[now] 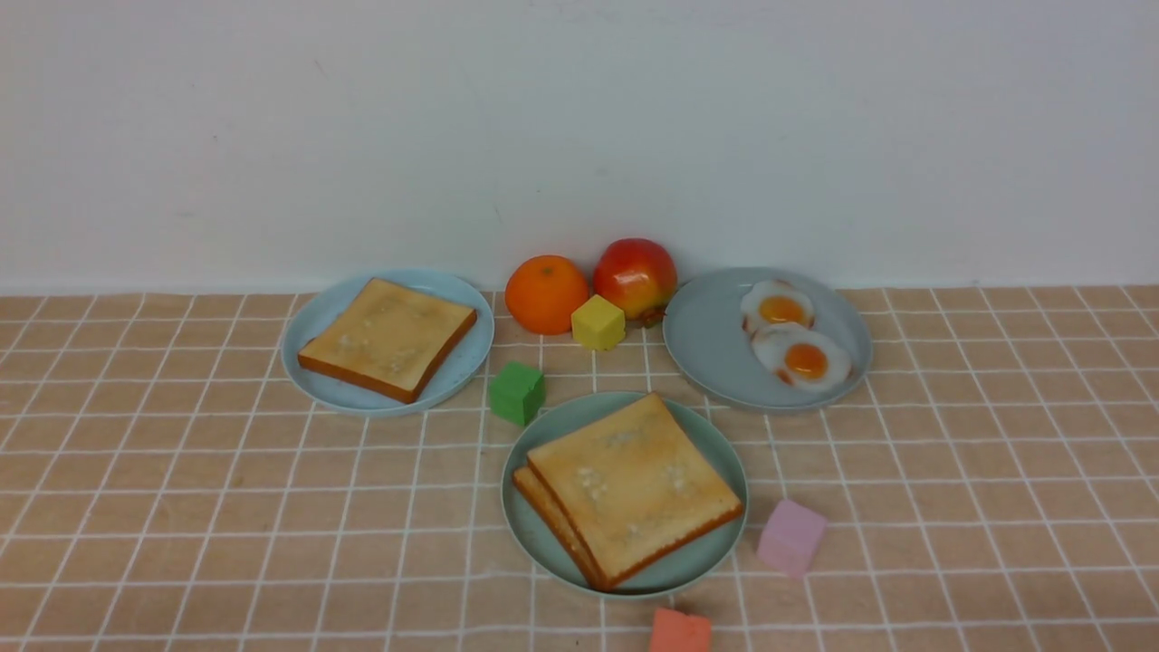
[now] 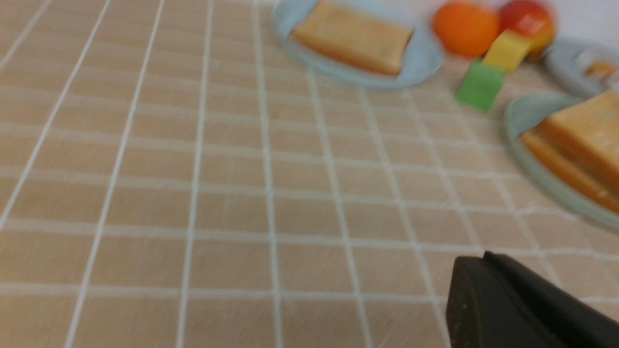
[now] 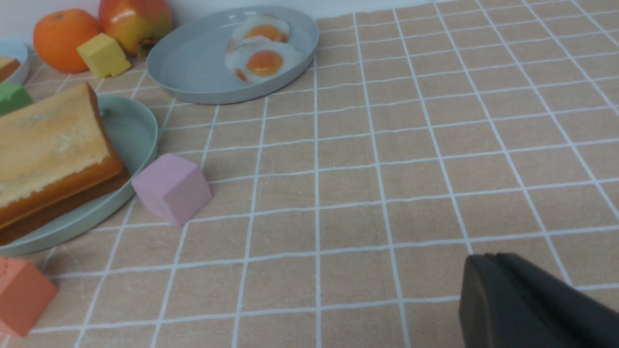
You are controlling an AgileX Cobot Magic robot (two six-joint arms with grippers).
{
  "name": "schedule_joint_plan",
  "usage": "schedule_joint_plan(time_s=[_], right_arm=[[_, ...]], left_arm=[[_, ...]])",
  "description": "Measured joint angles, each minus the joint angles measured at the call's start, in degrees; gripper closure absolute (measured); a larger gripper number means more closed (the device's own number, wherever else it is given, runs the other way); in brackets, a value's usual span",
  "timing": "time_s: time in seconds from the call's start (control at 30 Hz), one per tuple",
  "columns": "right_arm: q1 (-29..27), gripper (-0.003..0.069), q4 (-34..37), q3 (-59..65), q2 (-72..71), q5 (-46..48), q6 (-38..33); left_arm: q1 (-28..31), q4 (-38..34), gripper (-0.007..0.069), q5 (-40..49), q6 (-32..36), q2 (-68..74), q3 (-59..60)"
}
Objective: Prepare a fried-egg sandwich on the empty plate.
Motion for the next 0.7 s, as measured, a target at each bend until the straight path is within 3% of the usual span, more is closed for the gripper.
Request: schedule_joint_plan(time_s=[0.7], right_arm=[[0.0,0.0648,0.0,0.0,0.0,0.0,0.0]], left_arm=[[1.21,-0.39,0.0638,-0.1,0.0,0.0,0.0]])
